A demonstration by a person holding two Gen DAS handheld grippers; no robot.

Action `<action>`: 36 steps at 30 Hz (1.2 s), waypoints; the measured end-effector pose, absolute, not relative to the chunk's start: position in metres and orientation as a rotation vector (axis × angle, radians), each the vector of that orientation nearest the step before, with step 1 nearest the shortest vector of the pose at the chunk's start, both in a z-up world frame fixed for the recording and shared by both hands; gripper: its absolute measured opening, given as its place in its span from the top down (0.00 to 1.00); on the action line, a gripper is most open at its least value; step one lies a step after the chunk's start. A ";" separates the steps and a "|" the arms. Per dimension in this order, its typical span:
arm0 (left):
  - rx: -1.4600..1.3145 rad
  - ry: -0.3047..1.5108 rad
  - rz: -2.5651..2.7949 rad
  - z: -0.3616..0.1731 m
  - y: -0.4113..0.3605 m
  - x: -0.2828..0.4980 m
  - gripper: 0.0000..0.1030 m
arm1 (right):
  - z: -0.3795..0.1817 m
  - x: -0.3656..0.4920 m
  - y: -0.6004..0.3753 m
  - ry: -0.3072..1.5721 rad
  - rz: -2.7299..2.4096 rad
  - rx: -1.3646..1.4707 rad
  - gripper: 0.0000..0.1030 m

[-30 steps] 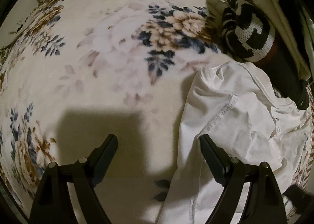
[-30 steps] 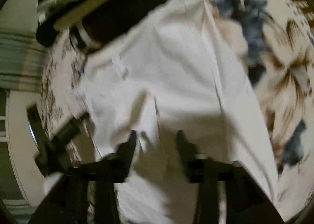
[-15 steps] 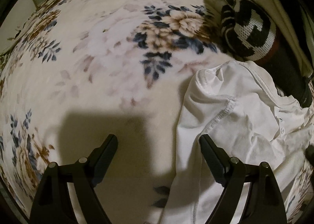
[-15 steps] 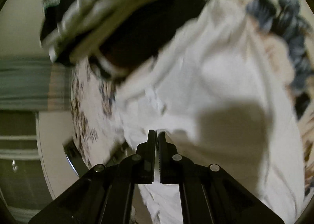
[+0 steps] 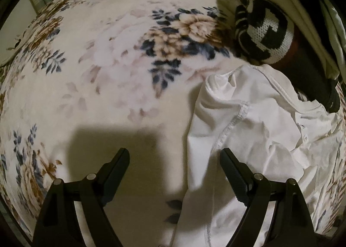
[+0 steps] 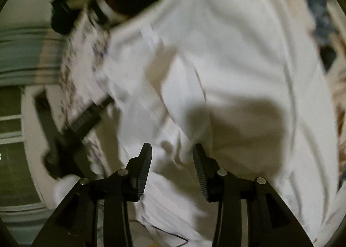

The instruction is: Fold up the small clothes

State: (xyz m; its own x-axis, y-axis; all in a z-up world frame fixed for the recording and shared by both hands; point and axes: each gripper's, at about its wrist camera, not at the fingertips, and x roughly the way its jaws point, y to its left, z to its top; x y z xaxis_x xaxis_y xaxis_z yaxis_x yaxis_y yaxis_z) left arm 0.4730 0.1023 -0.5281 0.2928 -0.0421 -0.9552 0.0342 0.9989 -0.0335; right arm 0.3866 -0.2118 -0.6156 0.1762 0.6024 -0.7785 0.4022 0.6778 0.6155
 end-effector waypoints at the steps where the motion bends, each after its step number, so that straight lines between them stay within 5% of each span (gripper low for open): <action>1: -0.002 1.272 -0.050 -0.528 0.102 0.473 0.17 | -0.619 0.385 -0.207 1.446 0.170 0.875 0.60; 2: 0.001 1.272 -0.049 -0.529 0.102 0.473 0.17 | -0.619 0.383 -0.204 1.436 0.151 0.840 0.66; 3: 0.003 1.273 -0.050 -0.530 0.102 0.473 0.17 | -0.617 0.381 -0.203 1.419 0.128 0.805 0.93; 4: 0.003 1.274 -0.049 -0.531 0.102 0.473 0.17 | -0.617 0.379 -0.204 1.415 0.121 0.795 0.99; 20: -0.008 1.287 -0.055 -0.531 0.103 0.472 0.17 | -0.604 0.329 -0.229 1.429 0.067 0.818 0.97; 21: -0.012 1.283 -0.053 -0.530 0.104 0.472 0.17 | -0.598 0.334 -0.236 1.387 0.065 0.843 0.91; 24: -0.021 1.272 -0.057 -0.523 0.106 0.470 0.17 | -0.589 0.351 -0.248 1.314 0.046 0.865 0.51; 25: -0.021 1.271 -0.060 -0.522 0.105 0.470 0.17 | -0.589 0.357 -0.252 1.296 0.040 0.881 0.49; 30: 0.027 1.306 -0.068 -0.532 0.097 0.473 0.17 | -0.606 0.400 -0.256 1.283 0.031 0.910 0.49; 33: 0.062 1.331 -0.072 -0.547 0.094 0.477 0.17 | -0.612 0.415 -0.249 1.323 -0.058 0.740 0.79; 36: 0.055 1.308 -0.090 -0.530 0.096 0.479 0.17 | -0.613 0.418 -0.252 1.353 -0.045 0.751 0.79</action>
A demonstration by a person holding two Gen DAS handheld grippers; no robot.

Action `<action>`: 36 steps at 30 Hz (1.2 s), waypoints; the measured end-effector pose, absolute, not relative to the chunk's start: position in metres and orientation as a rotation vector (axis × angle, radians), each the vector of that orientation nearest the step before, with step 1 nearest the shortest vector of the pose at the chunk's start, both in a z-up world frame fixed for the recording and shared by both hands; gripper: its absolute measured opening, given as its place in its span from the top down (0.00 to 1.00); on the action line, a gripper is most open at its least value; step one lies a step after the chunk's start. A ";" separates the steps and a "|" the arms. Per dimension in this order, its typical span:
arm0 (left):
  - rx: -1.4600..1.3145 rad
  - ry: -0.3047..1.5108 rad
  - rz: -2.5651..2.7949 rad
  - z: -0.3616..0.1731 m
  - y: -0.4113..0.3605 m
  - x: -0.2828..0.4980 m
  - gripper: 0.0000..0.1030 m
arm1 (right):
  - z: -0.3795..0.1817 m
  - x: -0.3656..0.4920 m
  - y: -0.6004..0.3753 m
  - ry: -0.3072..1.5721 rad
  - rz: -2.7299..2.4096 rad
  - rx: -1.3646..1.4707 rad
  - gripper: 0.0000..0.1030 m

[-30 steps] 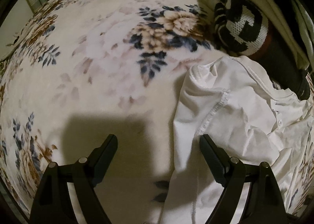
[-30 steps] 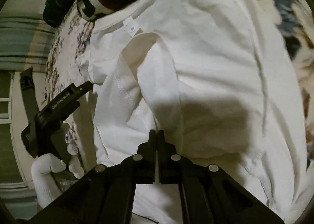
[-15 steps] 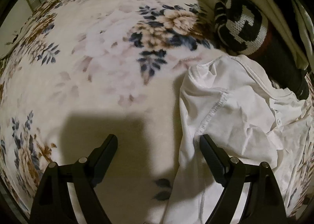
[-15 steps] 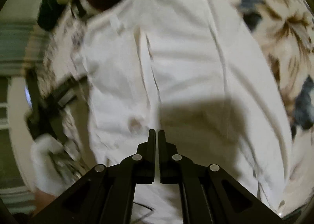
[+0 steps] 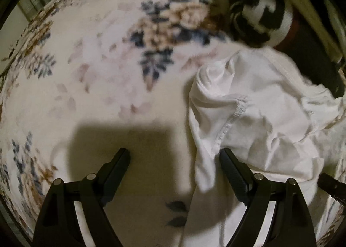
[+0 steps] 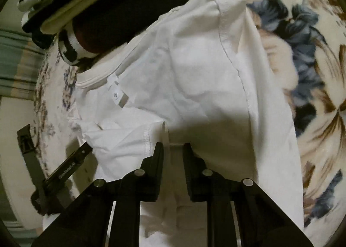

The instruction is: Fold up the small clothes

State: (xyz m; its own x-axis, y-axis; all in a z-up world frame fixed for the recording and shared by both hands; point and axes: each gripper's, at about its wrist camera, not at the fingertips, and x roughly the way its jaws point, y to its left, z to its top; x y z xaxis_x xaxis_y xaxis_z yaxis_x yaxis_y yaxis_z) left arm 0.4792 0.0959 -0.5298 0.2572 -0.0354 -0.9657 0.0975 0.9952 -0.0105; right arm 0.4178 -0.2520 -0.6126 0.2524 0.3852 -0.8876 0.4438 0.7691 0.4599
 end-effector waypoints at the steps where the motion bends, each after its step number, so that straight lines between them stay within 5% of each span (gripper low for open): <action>1: 0.028 1.295 -0.099 -0.520 0.098 0.480 0.17 | -0.609 0.418 -0.254 1.361 -0.031 0.753 0.77; 3: -0.027 1.266 -0.120 -0.499 0.102 0.484 0.17 | -0.597 0.417 -0.262 1.354 -0.019 0.738 0.70; 6: -0.022 1.242 -0.135 -0.481 0.097 0.501 0.17 | -0.564 0.419 -0.282 1.288 -0.065 0.678 0.45; 9: 0.003 1.260 -0.143 -0.488 0.085 0.528 0.17 | -0.539 0.432 -0.304 1.245 -0.125 0.626 0.38; 21: 0.156 1.368 -0.263 -0.539 0.043 0.575 0.19 | -0.582 0.530 -0.346 1.397 -0.237 0.427 0.36; 23: 0.157 1.358 -0.287 -0.538 0.043 0.576 0.31 | -0.590 0.540 -0.346 1.426 -0.237 0.410 0.36; 24: 0.169 1.344 -0.311 -0.536 0.041 0.574 0.52 | -0.593 0.544 -0.347 1.437 -0.228 0.399 0.36; 25: 0.181 1.331 -0.326 -0.535 0.039 0.575 0.81 | -0.594 0.546 -0.347 1.445 -0.221 0.382 0.38; 26: 0.199 1.321 -0.337 -0.532 0.036 0.573 0.92 | -0.594 0.548 -0.347 1.441 -0.212 0.371 0.42; 27: 0.215 1.303 -0.350 -0.529 0.035 0.570 0.96 | -0.592 0.549 -0.346 1.435 -0.204 0.360 0.66; 28: 0.223 1.285 -0.356 -0.527 0.028 0.574 0.97 | -0.590 0.551 -0.343 1.435 -0.200 0.351 0.88; 36: 0.115 1.144 -0.374 -0.472 0.043 0.550 0.98 | -0.537 0.517 -0.352 1.273 -0.185 0.363 0.94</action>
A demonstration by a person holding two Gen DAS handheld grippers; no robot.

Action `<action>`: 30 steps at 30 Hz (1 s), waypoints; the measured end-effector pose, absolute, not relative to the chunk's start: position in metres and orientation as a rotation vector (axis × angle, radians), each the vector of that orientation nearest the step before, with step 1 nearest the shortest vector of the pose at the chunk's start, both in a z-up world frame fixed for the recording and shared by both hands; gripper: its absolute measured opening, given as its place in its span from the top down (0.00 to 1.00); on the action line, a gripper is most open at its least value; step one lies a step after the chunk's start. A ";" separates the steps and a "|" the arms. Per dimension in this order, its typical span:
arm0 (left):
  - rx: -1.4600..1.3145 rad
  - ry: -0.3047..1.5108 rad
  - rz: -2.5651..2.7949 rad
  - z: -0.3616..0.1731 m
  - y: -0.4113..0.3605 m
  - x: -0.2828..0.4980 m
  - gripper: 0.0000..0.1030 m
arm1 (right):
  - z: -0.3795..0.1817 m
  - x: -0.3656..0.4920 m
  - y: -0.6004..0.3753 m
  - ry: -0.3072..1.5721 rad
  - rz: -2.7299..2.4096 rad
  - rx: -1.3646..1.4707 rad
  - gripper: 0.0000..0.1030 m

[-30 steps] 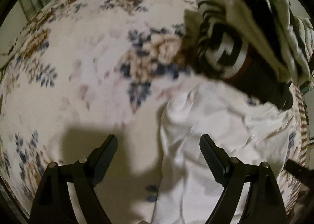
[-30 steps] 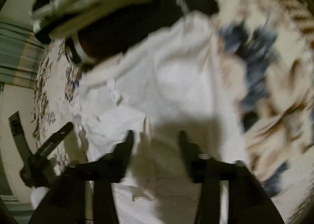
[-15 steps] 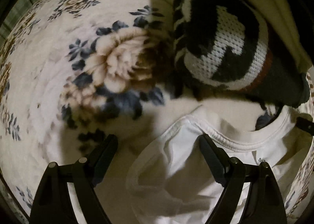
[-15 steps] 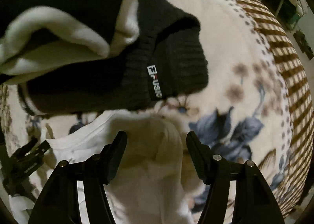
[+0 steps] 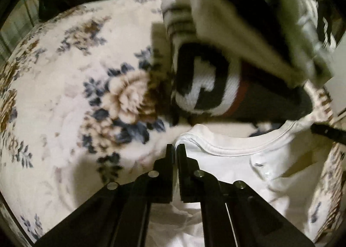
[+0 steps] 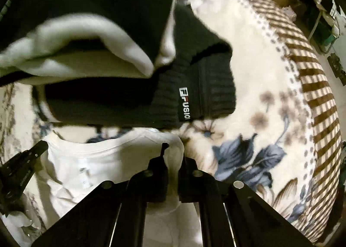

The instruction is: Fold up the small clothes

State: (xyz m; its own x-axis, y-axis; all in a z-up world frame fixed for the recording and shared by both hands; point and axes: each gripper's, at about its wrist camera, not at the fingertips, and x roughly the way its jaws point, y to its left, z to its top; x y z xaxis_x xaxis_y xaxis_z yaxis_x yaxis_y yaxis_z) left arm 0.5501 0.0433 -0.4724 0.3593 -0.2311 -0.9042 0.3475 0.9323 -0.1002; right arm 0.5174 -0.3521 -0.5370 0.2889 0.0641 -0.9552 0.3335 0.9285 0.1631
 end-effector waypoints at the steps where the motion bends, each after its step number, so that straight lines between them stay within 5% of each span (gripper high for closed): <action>1: 0.098 1.123 -0.379 -0.464 0.046 0.544 0.98 | -0.528 0.510 -0.352 1.243 -0.183 0.381 0.94; 12: -0.136 1.039 -0.324 -0.386 0.126 0.343 0.98 | -0.456 0.319 -0.312 1.027 -0.071 0.468 0.94; 21: -0.261 1.355 -0.157 -0.468 0.171 0.227 0.96 | -0.540 0.177 -0.293 1.401 0.071 0.482 0.87; 23: -0.314 1.316 -0.133 -0.459 0.180 0.232 0.85 | -0.539 0.170 -0.302 1.399 0.060 0.497 0.73; 25: -0.369 1.266 -0.146 -0.451 0.185 0.250 0.47 | -0.534 0.173 -0.316 1.361 0.039 0.536 0.40; 26: -0.395 1.243 -0.156 -0.450 0.185 0.260 0.41 | -0.534 0.176 -0.323 1.338 0.030 0.570 0.38; 30: -0.433 1.221 -0.219 -0.462 0.163 0.320 0.39 | -0.536 0.206 -0.352 1.277 0.029 0.709 0.26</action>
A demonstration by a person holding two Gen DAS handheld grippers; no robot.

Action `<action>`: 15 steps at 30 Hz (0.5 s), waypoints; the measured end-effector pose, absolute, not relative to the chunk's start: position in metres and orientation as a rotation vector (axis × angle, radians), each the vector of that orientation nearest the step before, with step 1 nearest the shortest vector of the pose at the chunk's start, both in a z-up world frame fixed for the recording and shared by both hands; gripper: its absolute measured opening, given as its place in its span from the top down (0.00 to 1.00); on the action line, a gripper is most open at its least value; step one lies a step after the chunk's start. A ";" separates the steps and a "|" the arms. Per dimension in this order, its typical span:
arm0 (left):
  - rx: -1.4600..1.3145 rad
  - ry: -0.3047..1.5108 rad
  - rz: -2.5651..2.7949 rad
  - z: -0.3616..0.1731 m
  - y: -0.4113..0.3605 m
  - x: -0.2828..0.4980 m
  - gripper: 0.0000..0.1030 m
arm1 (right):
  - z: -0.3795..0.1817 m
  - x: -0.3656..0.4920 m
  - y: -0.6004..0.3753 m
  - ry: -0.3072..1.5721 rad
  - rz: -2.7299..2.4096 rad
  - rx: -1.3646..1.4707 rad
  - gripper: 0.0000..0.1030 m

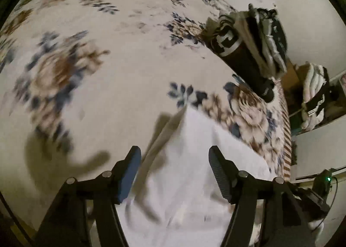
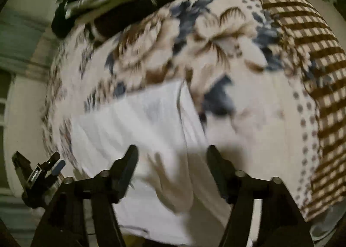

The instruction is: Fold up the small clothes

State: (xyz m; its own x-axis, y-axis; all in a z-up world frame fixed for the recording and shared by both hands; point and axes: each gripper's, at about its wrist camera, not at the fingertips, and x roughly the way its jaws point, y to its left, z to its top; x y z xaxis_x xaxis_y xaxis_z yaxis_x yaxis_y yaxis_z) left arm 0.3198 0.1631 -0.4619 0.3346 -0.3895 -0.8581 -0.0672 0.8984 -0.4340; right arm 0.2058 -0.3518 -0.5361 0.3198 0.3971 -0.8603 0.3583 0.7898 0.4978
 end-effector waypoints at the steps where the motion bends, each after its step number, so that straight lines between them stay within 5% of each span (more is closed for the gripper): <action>1: -0.433 1.234 -0.251 -0.470 0.156 0.329 0.39 | -0.540 0.213 -0.355 1.272 0.032 0.723 0.22; 9: -0.182 1.361 -0.341 -0.537 0.095 0.369 0.44 | -0.621 0.291 -0.361 1.398 0.130 0.795 0.22; 10: -0.147 1.323 -0.350 -0.532 0.090 0.367 0.72 | -0.623 0.294 -0.358 1.393 0.136 0.798 0.30; 11: -0.111 1.311 -0.352 -0.529 0.086 0.366 0.85 | -0.623 0.298 -0.356 1.381 0.147 0.788 0.41; 12: -0.082 1.291 -0.358 -0.524 0.082 0.364 0.88 | -0.620 0.302 -0.352 1.381 0.151 0.765 0.75; 13: -0.072 1.268 -0.361 -0.519 0.081 0.360 0.90 | -0.619 0.305 -0.350 1.386 0.148 0.755 0.87; 15: -0.046 1.241 -0.359 -0.509 0.079 0.360 0.90 | -0.608 0.309 -0.344 1.358 0.143 0.714 0.91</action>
